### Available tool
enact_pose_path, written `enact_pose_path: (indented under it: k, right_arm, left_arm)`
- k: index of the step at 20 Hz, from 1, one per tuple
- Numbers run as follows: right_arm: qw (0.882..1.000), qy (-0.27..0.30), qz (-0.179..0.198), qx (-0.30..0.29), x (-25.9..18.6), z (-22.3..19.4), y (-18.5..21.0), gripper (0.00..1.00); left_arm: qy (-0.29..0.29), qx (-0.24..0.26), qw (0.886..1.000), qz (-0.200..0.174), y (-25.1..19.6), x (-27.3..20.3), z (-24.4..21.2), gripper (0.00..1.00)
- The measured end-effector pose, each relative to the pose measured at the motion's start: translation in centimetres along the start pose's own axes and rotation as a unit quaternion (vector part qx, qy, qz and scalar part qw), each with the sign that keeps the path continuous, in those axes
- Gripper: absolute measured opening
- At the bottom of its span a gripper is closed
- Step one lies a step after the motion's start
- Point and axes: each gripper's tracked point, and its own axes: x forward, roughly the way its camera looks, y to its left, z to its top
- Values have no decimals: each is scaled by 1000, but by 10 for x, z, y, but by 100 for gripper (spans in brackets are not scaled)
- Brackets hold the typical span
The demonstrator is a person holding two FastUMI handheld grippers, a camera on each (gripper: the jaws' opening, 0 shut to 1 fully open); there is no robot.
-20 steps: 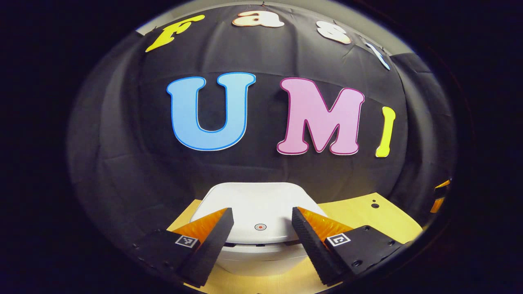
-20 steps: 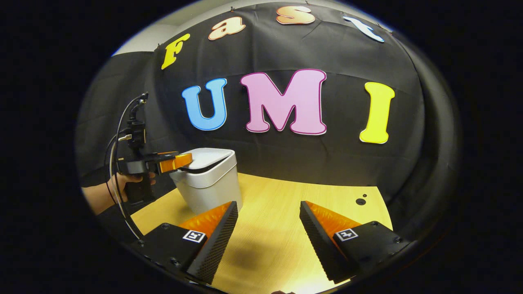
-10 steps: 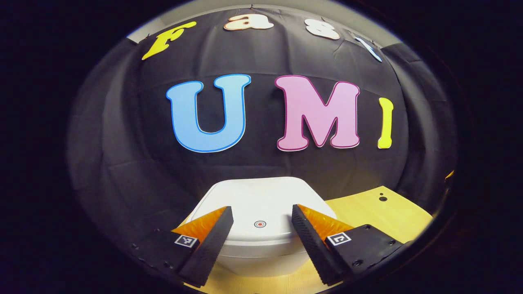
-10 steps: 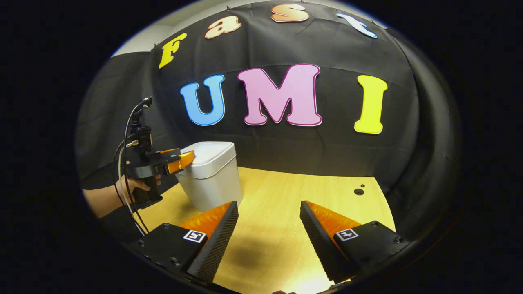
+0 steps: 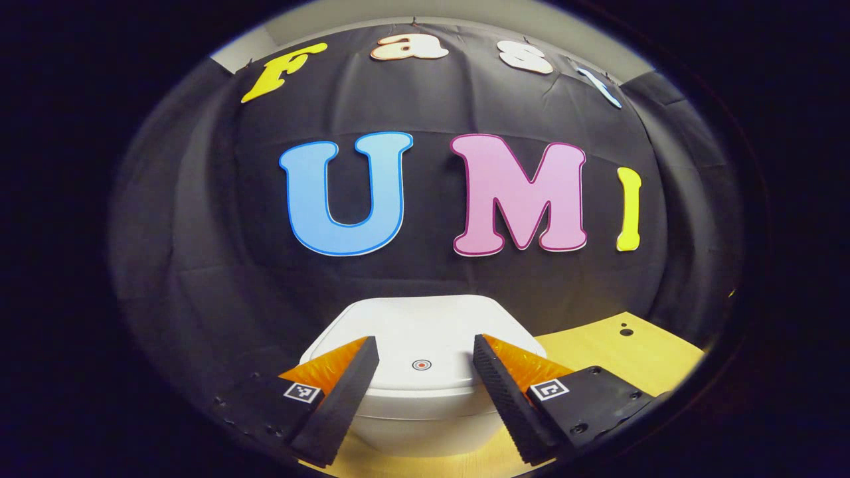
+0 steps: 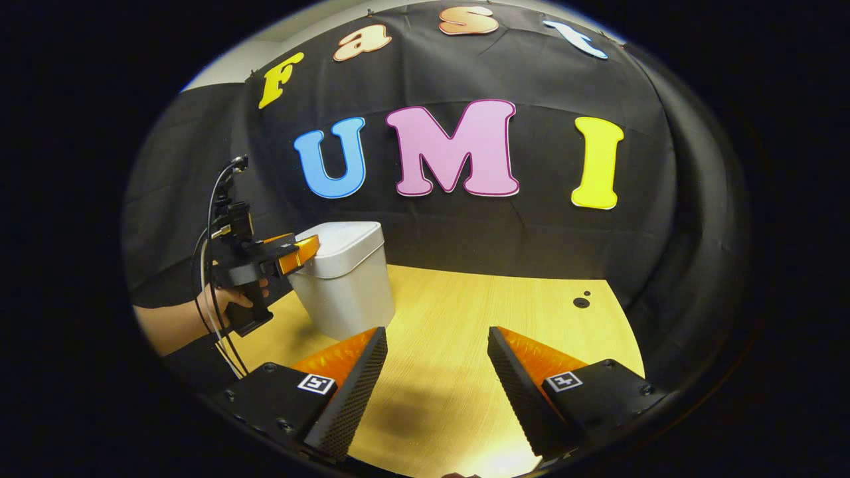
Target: Press the lid of the desktop garbage bin to open it, pick up the crumpled paper on the desktop and throw it into the bin, then pick up the pop can on the desktop and drop it into the bin, and finally close the garbage bin lid.
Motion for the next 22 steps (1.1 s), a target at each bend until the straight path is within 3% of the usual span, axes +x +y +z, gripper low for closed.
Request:
enact_pose_path:
  k: [4,10,15,19,22]
  right_arm:
    - [1000,-30,-8,-6,-10,18,0,99]
    - [995,-93,-24,-14,-33,41,17,99]
    - [990,-131,-36,-33,-55,34,35,99]
    - [988,-142,-54,-23,-69,27,48,98]
    - [984,-159,-73,-29,-84,32,57,99]
  left_arm:
    - [-36,-51,998,-5,-17,-33,35,95]
    - [-82,-59,995,27,-26,-123,77,94]
    - [-104,-65,992,42,-42,-205,59,94]
    - [-71,-57,996,21,-57,-244,30,95]
    - [-86,-60,994,10,-55,-263,46,95]
